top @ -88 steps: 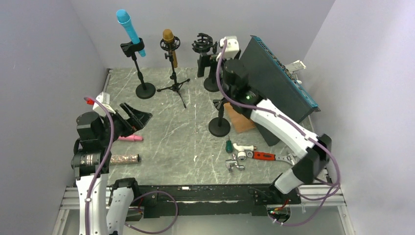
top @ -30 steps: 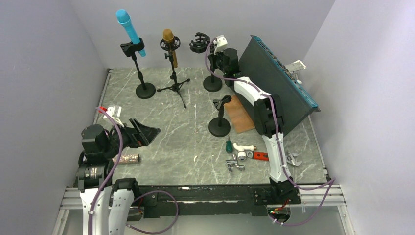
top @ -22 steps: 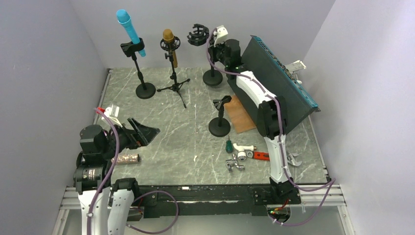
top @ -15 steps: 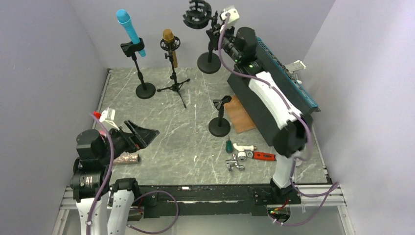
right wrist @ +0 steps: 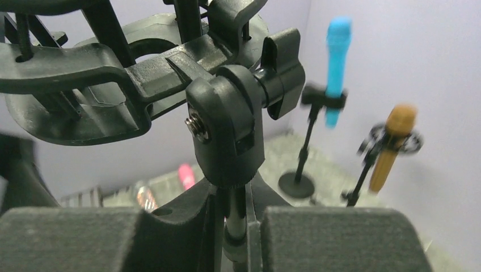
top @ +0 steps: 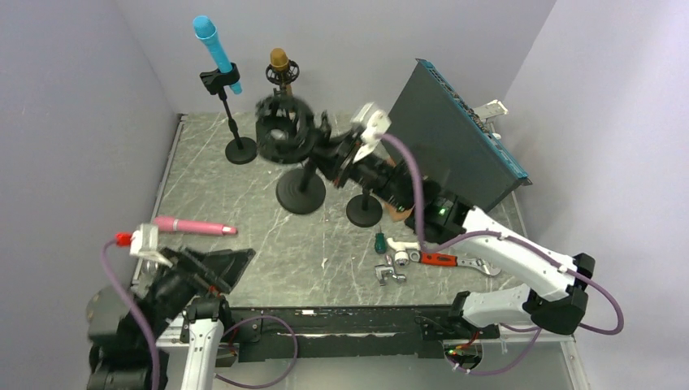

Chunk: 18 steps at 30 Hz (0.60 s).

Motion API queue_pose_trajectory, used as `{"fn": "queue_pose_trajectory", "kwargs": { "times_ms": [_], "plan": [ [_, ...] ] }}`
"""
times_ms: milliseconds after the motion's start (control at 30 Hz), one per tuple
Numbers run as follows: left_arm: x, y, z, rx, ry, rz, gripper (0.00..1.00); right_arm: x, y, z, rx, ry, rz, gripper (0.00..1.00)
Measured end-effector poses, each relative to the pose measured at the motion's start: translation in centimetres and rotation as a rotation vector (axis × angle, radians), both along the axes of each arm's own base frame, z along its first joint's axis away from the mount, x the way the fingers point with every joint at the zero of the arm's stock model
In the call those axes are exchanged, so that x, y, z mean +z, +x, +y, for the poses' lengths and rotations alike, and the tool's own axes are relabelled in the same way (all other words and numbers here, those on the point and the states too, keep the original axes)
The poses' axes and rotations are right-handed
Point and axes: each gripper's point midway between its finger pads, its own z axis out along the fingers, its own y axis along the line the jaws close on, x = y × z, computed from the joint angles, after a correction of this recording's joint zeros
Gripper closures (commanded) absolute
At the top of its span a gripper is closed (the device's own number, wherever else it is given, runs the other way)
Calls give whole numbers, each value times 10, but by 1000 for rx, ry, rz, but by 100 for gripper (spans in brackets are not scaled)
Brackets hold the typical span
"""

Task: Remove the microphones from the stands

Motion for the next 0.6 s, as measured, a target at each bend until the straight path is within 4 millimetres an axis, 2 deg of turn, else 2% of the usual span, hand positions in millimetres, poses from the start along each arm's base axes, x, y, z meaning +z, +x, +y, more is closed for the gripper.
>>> {"fn": "queue_pose_trajectory", "kwargs": {
  "times_ms": [67,100,133,233,300,400,600],
  "plan": [
    [18,-20,0,18,7,-76,1,-41,-4,10,6,-62,56,100],
    [23,-30,0,28,9,-108,1,-71,-7,18,16,-103,90,100],
    [25,-36,1,36,10,-124,1,-92,-10,22,24,-134,113,100],
    [19,-49,3,66,-8,-125,1,-169,-25,31,55,-256,181,100],
    [14,-52,4,79,-23,-113,1,-207,-32,32,58,-312,208,100],
    [5,-50,5,92,-42,-82,1,-236,-35,32,39,-330,218,100],
    [-9,-46,5,95,-52,-15,1,-251,-20,20,-56,-261,191,100]
  ]
}}
